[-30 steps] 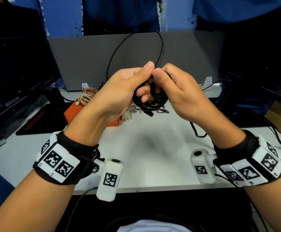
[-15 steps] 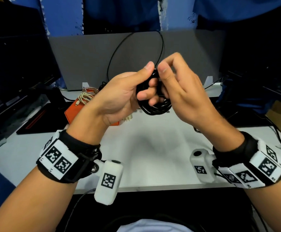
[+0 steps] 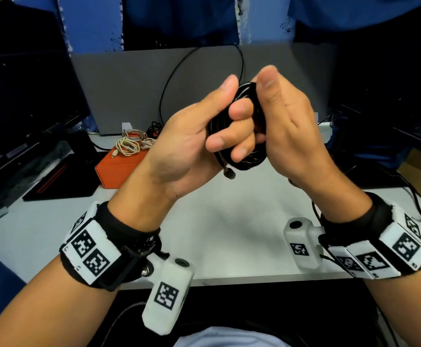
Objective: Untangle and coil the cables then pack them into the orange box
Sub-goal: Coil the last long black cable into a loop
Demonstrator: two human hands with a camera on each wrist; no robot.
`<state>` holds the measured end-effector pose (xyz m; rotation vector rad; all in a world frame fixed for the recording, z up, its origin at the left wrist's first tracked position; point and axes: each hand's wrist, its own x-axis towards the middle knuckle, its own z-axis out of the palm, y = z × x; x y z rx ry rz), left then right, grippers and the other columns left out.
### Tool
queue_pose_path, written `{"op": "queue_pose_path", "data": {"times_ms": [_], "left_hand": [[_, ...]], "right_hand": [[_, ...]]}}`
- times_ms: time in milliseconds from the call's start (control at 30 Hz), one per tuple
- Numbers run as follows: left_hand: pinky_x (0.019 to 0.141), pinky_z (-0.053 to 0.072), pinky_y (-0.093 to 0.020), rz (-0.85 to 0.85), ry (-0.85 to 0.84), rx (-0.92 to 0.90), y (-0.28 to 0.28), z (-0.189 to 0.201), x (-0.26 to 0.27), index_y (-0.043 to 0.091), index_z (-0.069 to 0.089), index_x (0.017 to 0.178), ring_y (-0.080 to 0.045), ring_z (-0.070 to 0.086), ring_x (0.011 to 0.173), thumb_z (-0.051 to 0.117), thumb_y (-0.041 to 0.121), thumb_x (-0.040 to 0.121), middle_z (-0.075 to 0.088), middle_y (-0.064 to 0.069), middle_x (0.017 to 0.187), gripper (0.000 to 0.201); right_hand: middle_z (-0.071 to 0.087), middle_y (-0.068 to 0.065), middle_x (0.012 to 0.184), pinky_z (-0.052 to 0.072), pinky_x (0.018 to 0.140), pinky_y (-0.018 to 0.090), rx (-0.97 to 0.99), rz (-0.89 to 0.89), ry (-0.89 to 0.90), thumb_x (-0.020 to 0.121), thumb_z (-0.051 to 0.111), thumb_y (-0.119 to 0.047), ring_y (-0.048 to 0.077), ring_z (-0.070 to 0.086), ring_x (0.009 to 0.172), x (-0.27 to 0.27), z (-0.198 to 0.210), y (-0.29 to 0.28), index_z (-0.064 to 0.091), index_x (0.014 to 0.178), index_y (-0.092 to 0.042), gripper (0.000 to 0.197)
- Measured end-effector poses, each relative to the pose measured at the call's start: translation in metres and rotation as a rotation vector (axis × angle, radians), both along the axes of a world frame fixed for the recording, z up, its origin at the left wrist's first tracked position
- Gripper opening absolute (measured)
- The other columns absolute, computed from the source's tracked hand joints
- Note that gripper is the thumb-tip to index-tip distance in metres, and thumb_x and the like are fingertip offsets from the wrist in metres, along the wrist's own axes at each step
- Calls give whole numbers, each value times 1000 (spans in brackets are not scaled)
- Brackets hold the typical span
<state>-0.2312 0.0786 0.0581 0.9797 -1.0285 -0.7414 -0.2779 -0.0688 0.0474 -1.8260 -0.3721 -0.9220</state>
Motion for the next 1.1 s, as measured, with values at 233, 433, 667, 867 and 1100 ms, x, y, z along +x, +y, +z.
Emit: {"op": "queue_pose_path", "data": {"times_ms": [233,433,667,867,1100], "left_hand": [[87,47,-25,-71,157,-136,-11,-7,-7,15,50,88,-5,48,49,22,37,109,50,12,50,41],[86,45,-27,133,285,-415,4,9,25,12,54,93,-8,39,51,25,36,112,41,9,53,43],[91,52,-35,655,74,-378,5,2,50,13,56,96,-18,64,76,33,24,112,67,0,79,31],[75,45,-37,984,-933,506,-3,-20,49,6,51,93,-19,62,79,39,40,108,66,3,77,39],[61,36,-33,312,-465,454,15,-10,44,9,50,74,-21,28,50,37,38,110,26,-6,51,48]], "right_hand": [[50,9,58,39,52,25,80,55,112,103,27,-59,12,51,54,5,-1,-4,58,74,-19,58],[64,0,72,47,62,35,-344,-189,301,110,30,-47,12,59,63,23,-20,-14,52,94,-13,43],[46,-9,73,35,62,40,-820,-222,513,108,34,-51,28,48,72,14,-32,10,33,98,-30,24],[54,-10,65,39,66,34,-730,-186,340,98,59,-24,16,50,66,3,-9,0,55,84,-21,15],[60,0,64,45,54,33,-405,37,336,91,78,-32,18,50,58,0,7,-28,58,92,-16,26]]}}
